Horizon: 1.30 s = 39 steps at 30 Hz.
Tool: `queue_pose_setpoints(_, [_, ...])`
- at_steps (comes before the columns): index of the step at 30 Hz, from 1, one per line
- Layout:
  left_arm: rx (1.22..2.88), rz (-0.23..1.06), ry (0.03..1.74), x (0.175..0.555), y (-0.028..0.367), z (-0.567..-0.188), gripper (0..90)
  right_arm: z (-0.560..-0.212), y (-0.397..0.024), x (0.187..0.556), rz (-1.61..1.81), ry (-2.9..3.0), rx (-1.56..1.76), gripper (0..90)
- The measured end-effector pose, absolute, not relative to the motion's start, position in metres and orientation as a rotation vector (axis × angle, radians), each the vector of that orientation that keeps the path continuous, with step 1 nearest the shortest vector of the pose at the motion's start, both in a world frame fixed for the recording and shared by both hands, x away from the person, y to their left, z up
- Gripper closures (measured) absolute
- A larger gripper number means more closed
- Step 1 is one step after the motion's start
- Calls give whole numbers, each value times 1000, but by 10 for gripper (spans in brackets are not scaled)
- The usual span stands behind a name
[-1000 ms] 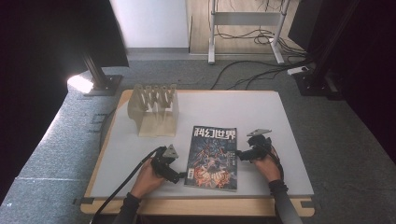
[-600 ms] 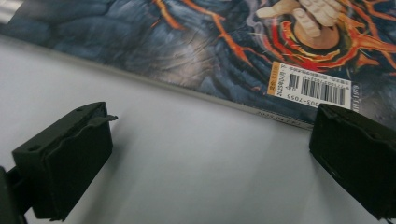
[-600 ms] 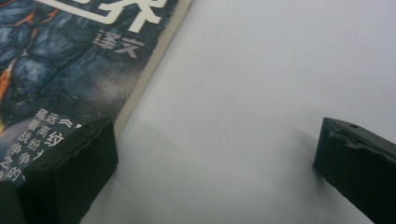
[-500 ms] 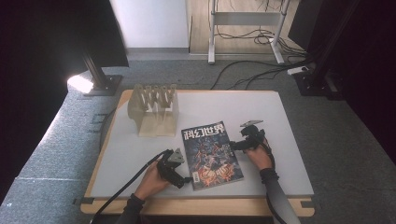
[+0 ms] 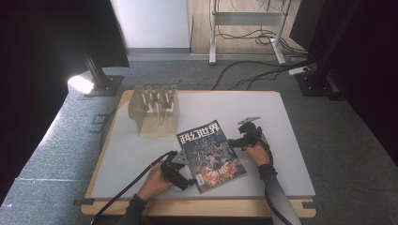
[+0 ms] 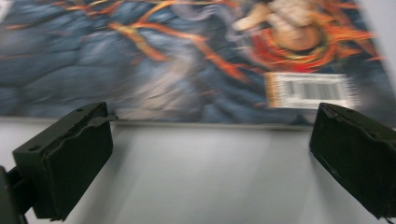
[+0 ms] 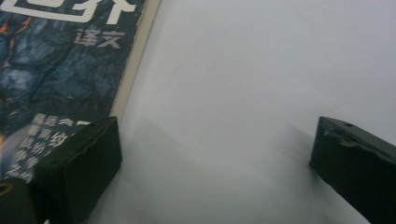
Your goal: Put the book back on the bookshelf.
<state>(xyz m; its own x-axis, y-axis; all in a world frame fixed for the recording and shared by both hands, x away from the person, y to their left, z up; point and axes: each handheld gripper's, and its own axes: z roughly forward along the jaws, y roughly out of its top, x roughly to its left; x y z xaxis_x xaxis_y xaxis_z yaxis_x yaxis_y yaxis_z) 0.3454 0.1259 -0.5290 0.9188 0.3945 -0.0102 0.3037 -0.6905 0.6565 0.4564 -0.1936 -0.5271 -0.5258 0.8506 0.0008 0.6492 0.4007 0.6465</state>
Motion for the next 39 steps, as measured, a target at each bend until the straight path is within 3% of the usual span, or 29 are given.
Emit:
queue_pose_setpoints(16, [2351, 152, 560, 358, 131, -529, 0, -502, -194, 446, 911, 2296, 1312, 75])
queue_pose_setpoints(25, [2379, 178, 524, 357, 132, -529, 0, -506, -168, 446, 1022, 2395, 1266, 81])
queue_pose_setpoints(39, [2377, 175, 523, 358, 132, -529, 0, -519, -144, 453, 1154, 2470, 1335, 205])
